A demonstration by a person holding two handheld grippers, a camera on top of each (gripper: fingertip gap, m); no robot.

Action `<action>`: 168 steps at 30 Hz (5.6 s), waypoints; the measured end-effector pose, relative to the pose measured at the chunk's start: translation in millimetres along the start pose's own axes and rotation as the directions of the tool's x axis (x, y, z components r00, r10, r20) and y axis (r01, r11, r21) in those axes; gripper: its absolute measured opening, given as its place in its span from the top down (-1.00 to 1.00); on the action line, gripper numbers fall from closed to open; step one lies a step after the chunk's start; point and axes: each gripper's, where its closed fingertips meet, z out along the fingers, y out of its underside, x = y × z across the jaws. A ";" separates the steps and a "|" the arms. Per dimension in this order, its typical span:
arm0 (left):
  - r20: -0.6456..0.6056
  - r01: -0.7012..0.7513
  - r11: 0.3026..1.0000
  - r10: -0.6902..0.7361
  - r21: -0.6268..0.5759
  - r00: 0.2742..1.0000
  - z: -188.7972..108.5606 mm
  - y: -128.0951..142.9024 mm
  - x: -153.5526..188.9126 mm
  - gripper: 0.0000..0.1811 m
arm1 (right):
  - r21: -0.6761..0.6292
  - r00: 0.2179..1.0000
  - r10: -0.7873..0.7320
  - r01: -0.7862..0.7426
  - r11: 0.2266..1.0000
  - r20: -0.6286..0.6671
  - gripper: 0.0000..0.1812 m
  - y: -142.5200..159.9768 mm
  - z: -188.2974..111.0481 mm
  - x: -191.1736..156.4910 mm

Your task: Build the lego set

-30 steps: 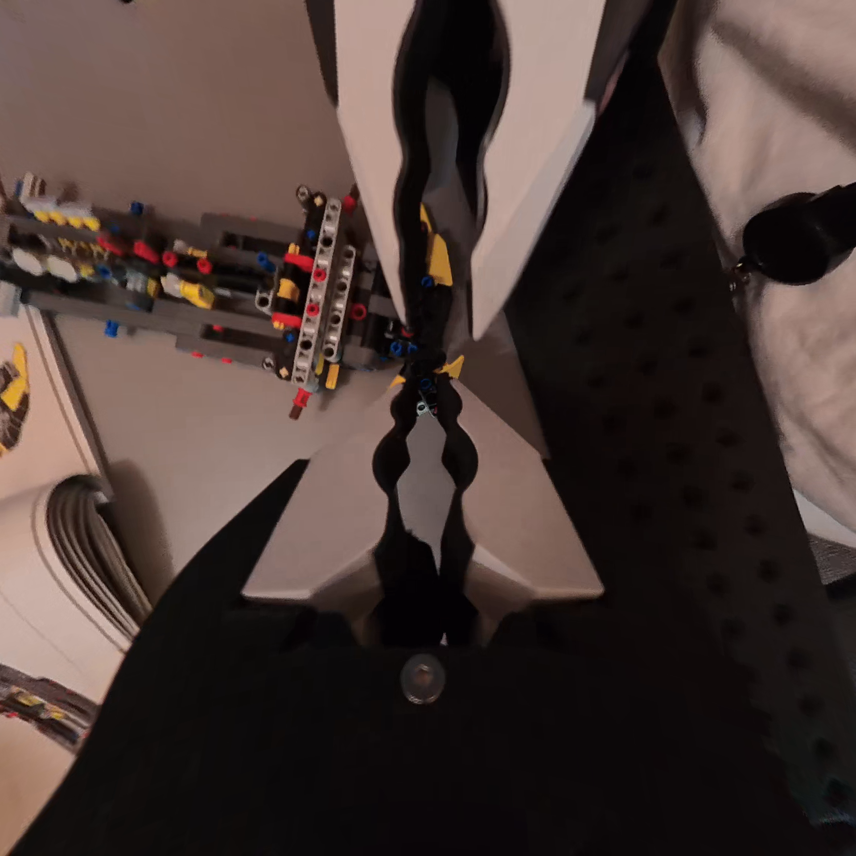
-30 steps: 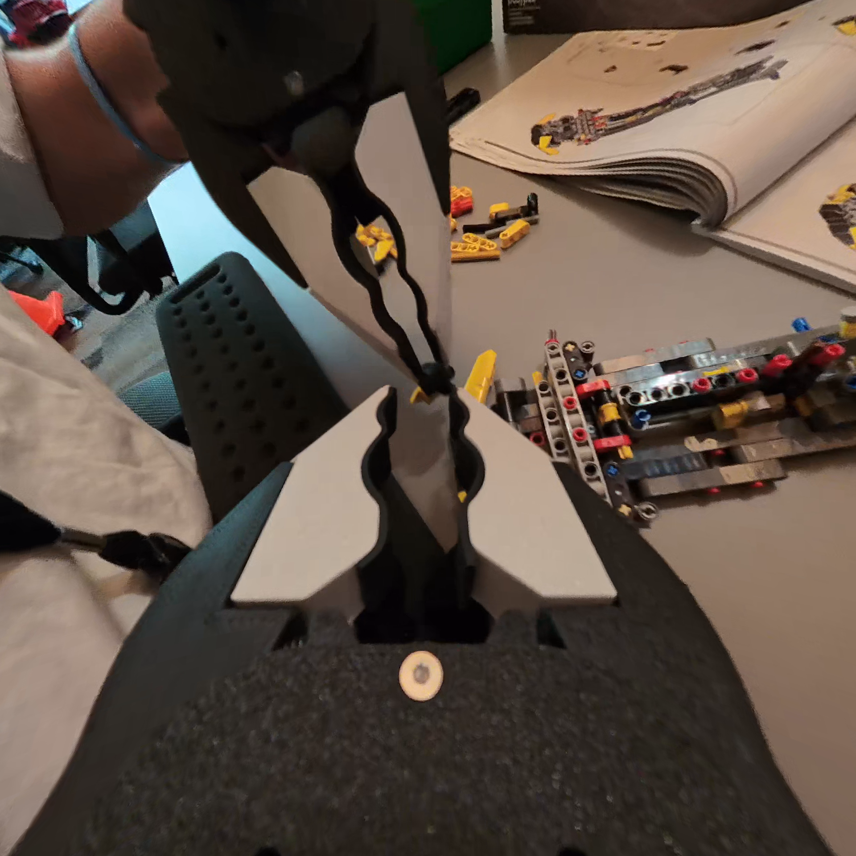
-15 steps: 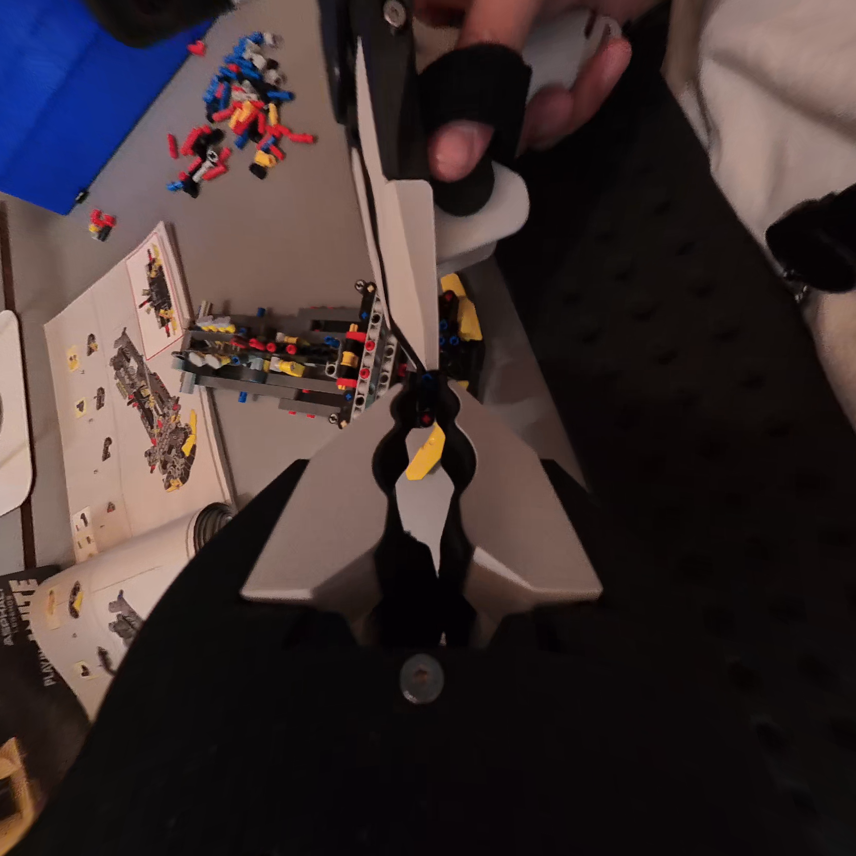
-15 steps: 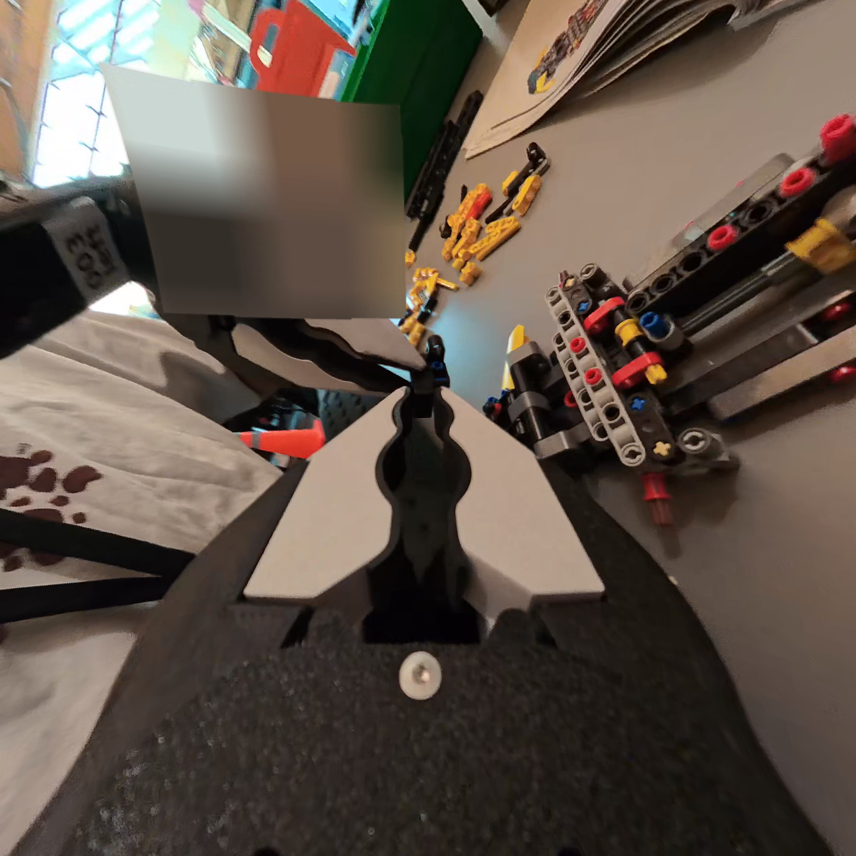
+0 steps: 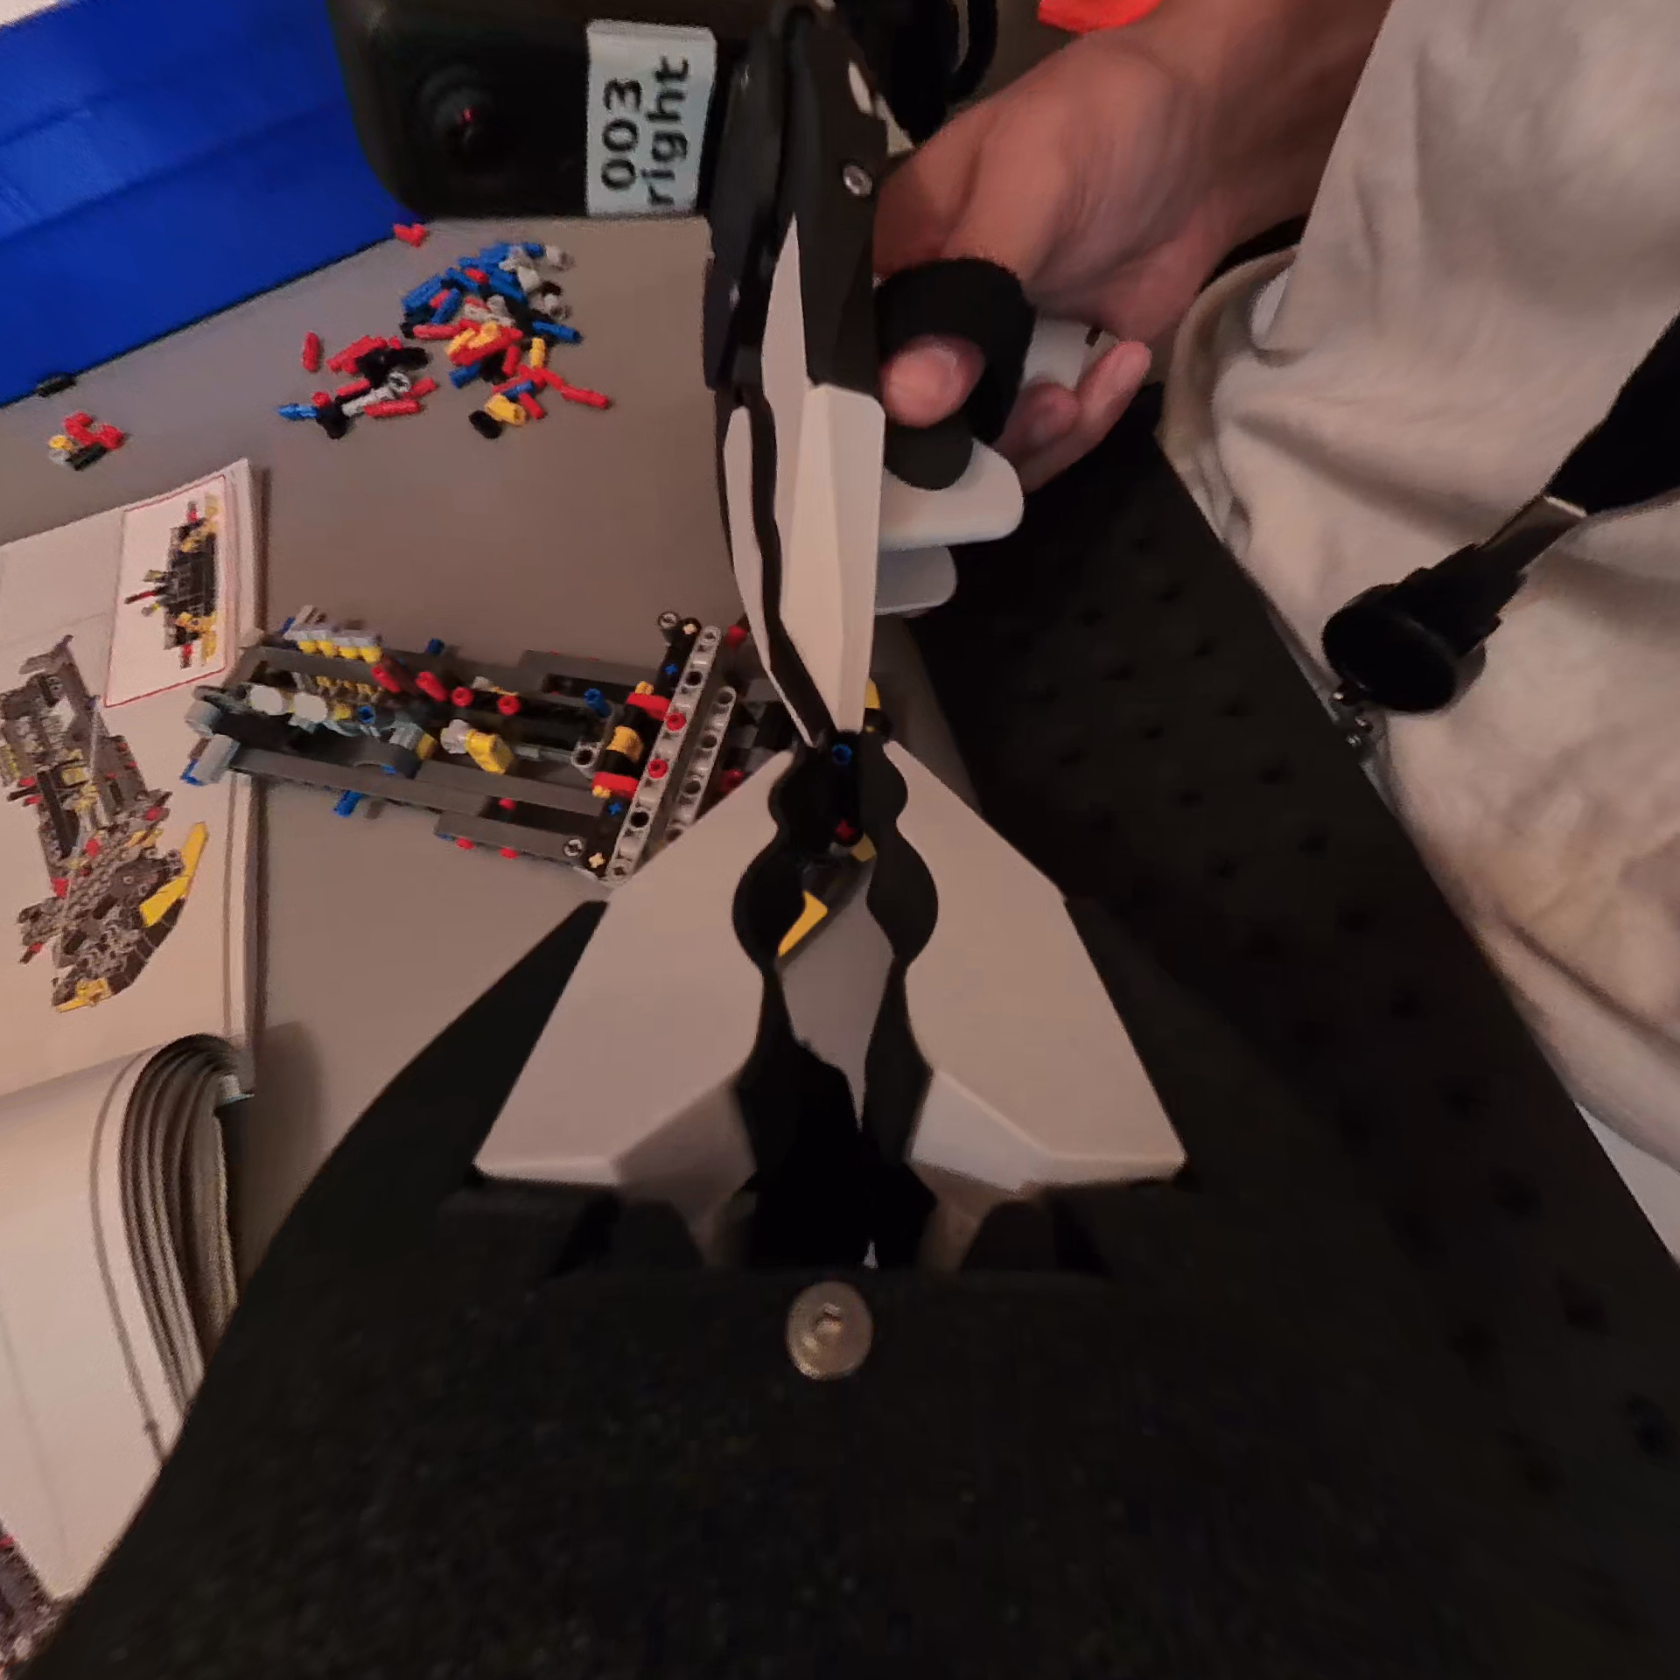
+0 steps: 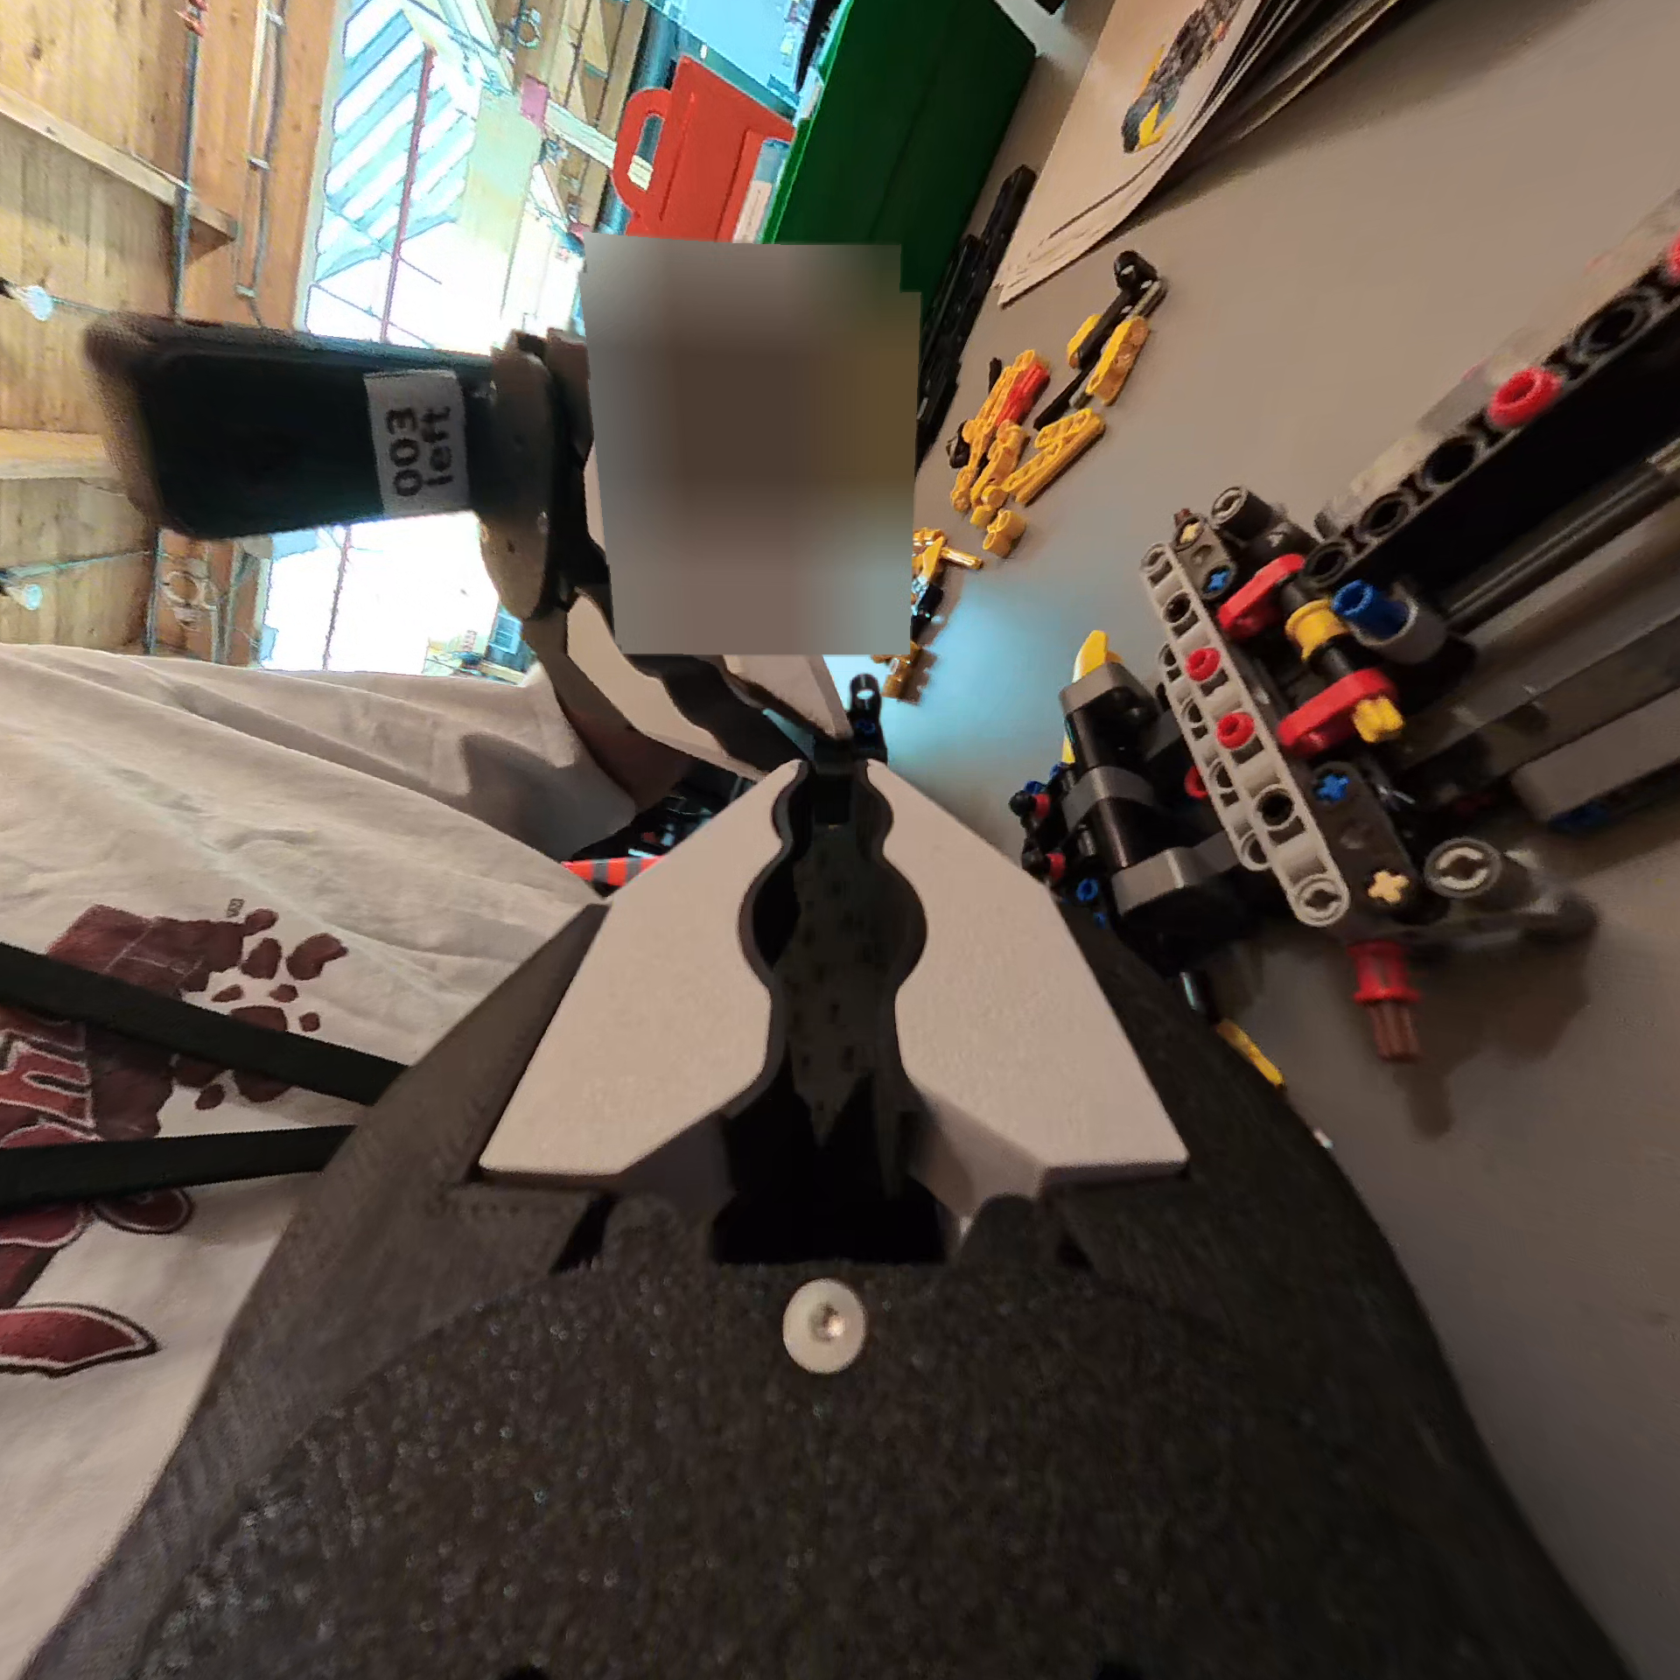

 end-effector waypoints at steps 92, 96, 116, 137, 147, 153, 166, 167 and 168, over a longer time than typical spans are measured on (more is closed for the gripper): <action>-0.058 0.392 0.892 -0.389 0.226 0.919 0.3 -8.4 -17.8 0.55 | -0.264 0.845 -0.501 0.449 0.854 -0.184 0.65 -80.8 -30.1 -24.1; 0.035 0.394 0.802 -0.457 0.449 0.889 10.1 -61.2 -39.5 0.62 | -0.301 0.863 -0.489 0.437 0.847 -0.124 0.64 -80.0 -34.8 -39.0; 0.345 0.115 0.920 -0.254 0.376 0.904 50.8 -68.8 -38.5 0.95 | -0.441 0.197 -0.961 0.858 0.265 -0.194 0.60 -50.7 -44.3 -45.9; 0.495 0.124 0.968 -0.218 0.216 0.841 40.4 -31.0 -64.0 0.70 | -0.642 -0.237 -0.899 0.764 0.061 -0.367 0.71 -55.3 -65.0 -27.2; 0.664 -0.397 0.913 0.352 -0.090 0.660 12.8 -61.6 -57.4 0.99 | -0.620 -0.164 -0.948 0.784 0.043 -0.273 0.70 -48.1 -82.1 -39.5; 0.652 -0.427 0.893 0.409 -0.142 0.639 10.5 -71.9 -61.4 1.00 | -0.684 -0.211 -0.929 0.728 0.057 -0.303 0.70 -49.0 -89.1 -39.1; 0.651 -0.435 0.888 0.419 -0.149 0.633 18.7 -68.6 -55.6 1.00 | -0.705 -0.244 -0.924 0.708 0.037 -0.294 0.73 -44.9 -93.6 -29.7; 0.642 -0.435 0.890 0.414 -0.136 0.645 20.2 -68.1 -53.6 1.00 | -0.701 -0.263 -0.917 0.712 0.026 -0.301 0.72 -46.5 -92.7 -30.9; 0.626 -0.434 0.894 0.403 -0.112 0.667 22.7 -68.5 -49.5 1.00 | -0.694 -0.269 -0.912 0.720 0.022 -0.309 0.73 -47.0 -90.9 -31.9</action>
